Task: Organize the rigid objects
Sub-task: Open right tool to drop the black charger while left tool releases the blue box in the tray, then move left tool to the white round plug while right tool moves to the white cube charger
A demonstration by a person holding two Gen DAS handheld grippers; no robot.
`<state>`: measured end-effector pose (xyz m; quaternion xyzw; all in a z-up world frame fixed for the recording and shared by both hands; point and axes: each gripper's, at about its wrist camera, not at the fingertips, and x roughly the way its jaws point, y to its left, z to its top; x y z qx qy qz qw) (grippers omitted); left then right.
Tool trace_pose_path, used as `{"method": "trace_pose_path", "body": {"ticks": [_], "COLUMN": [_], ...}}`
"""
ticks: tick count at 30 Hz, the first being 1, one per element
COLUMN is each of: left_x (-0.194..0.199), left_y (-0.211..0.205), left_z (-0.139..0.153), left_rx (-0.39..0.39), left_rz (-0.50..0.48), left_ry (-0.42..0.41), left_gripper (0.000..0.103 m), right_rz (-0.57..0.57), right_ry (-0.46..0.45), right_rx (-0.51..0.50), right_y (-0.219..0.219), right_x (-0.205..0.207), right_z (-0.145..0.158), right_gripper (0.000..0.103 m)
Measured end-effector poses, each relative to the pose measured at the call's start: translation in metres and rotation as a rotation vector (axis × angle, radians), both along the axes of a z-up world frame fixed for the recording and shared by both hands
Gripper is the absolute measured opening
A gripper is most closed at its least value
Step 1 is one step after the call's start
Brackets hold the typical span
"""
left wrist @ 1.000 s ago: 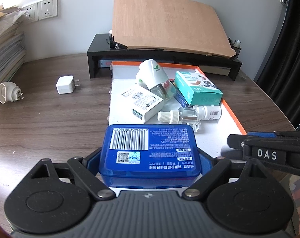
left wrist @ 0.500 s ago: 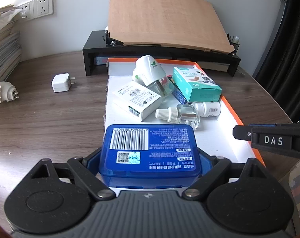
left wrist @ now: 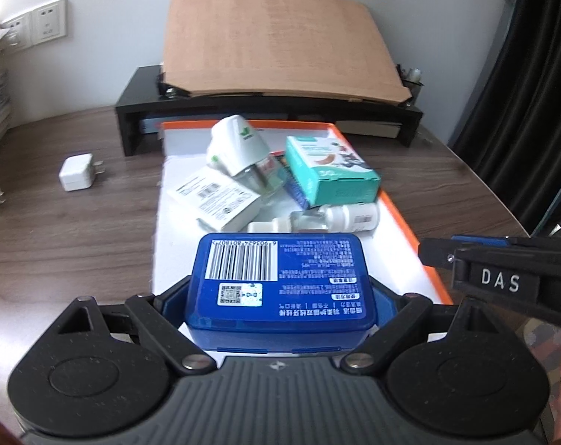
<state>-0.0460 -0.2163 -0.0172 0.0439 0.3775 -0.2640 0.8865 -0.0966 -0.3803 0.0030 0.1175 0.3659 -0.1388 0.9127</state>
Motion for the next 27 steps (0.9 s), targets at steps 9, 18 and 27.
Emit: {"method": "trace_pose_path", "body": {"ticks": [9, 18, 27], "left_x": [0.001, 0.011, 0.027], "left_y": [-0.001, 0.023, 0.071], "left_z": [0.012, 0.016, 0.011], "left_rx": [-0.002, 0.01, 0.024], "left_rz": [-0.006, 0.058, 0.185], "left_ry": [-0.02, -0.015, 0.0], "left_gripper": [0.099, 0.099, 0.099], "right_rz": [-0.022, 0.016, 0.091], "right_ry": [-0.032, -0.045, -0.043], "right_rx": [0.003, 0.022, 0.045], "right_y": [-0.004, 0.011, 0.044], "right_x": [0.0, 0.014, 0.04], "right_z": [0.008, 0.012, 0.014], "right_gripper": [0.054, 0.066, 0.073]}}
